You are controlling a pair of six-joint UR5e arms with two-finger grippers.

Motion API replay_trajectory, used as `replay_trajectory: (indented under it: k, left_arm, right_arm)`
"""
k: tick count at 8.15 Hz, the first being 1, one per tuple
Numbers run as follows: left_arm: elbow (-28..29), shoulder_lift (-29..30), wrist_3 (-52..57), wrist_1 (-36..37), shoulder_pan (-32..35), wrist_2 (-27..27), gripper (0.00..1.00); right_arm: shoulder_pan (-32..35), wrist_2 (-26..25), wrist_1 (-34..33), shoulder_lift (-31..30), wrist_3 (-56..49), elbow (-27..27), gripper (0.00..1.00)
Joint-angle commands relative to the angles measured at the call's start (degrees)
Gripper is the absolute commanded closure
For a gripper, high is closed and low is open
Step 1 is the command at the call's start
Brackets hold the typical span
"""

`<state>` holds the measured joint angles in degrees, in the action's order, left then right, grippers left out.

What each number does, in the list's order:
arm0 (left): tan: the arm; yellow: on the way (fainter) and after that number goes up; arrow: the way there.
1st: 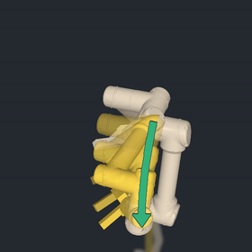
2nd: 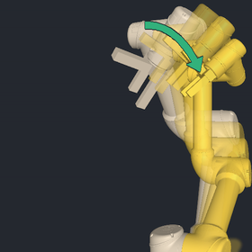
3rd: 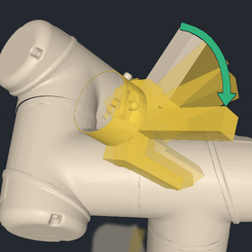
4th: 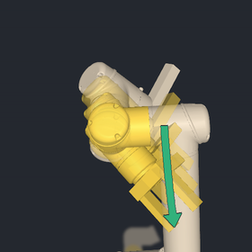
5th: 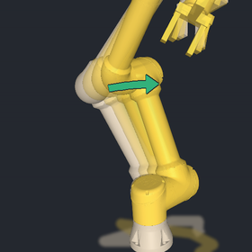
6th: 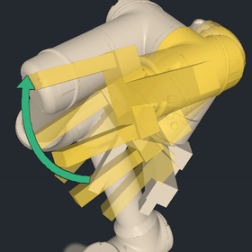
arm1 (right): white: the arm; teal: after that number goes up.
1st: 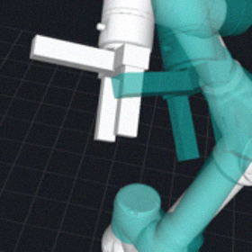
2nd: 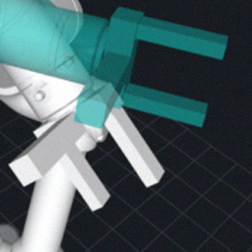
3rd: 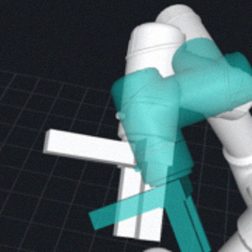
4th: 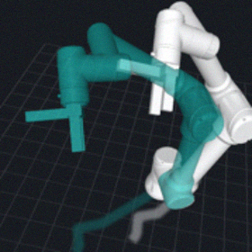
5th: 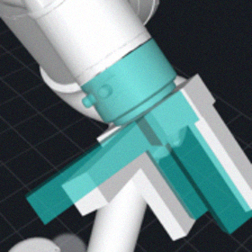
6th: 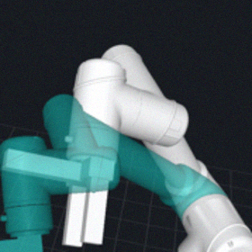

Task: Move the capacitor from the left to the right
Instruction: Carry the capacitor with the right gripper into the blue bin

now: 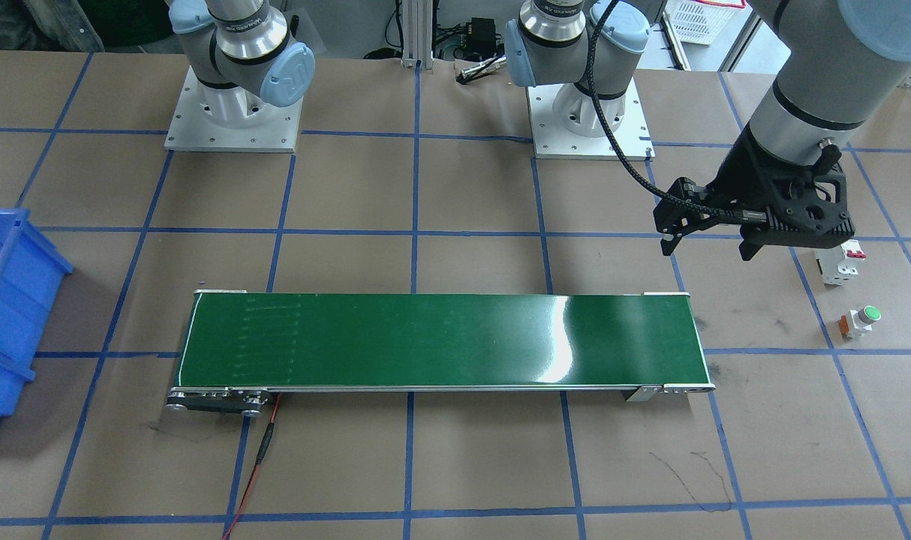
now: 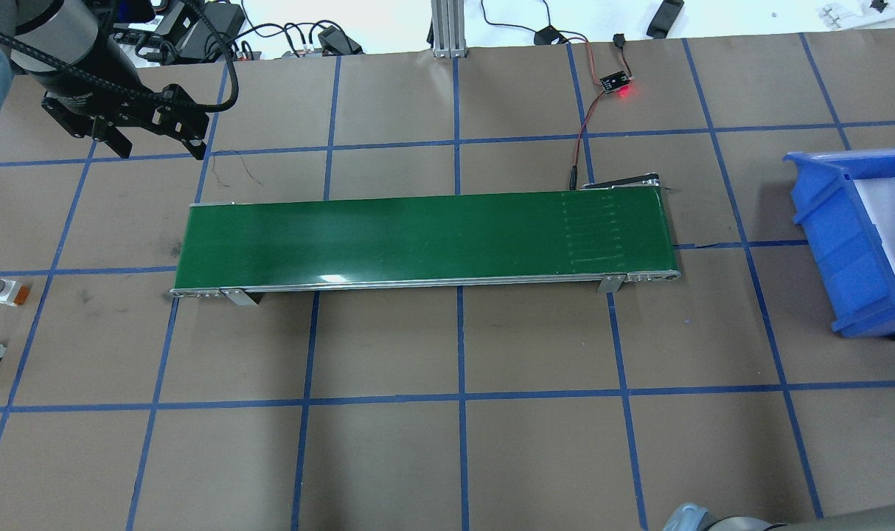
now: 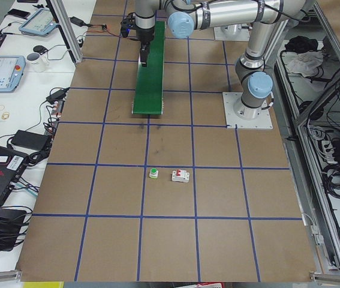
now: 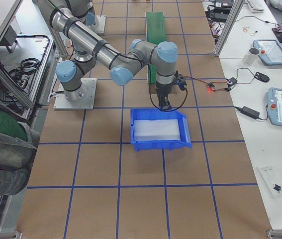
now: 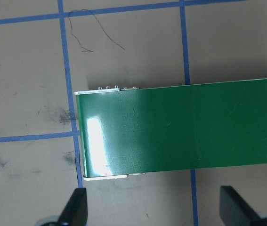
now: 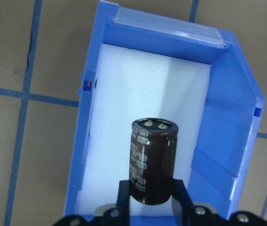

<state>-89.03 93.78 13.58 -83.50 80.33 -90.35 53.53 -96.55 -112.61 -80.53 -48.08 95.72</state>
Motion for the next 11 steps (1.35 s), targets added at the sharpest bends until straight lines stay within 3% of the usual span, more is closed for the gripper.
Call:
replay_trajectory:
  k: [1,4,9,10,11]
  left_arm:
    - [0.0,0.0,0.0,0.0,0.0,0.0,0.00]
    - [0.0,0.0,0.0,0.0,0.0,0.0,0.00]
    - [0.0,0.0,0.0,0.0,0.0,0.0,0.00]
    - [0.0,0.0,0.0,0.0,0.0,0.0,0.00]
    - [0.0,0.0,0.0,0.0,0.0,0.0,0.00]
  right_arm:
    - [-5.1,0.5,-0.2,2.6,-6.8,0.2,1.00]
    - [-5.7,4.6,-2.2,10.5,-7.7,0.7,1.00]
    - [-5.9,6.7,-2.9,15.7,-7.6,1.0,1.00]
    - [-5.9,6.8,-3.6,15.7,-7.7,1.0,0.92]
    - [-5.9,6.9,-5.8,15.3,-8.5,1.0,0.68]
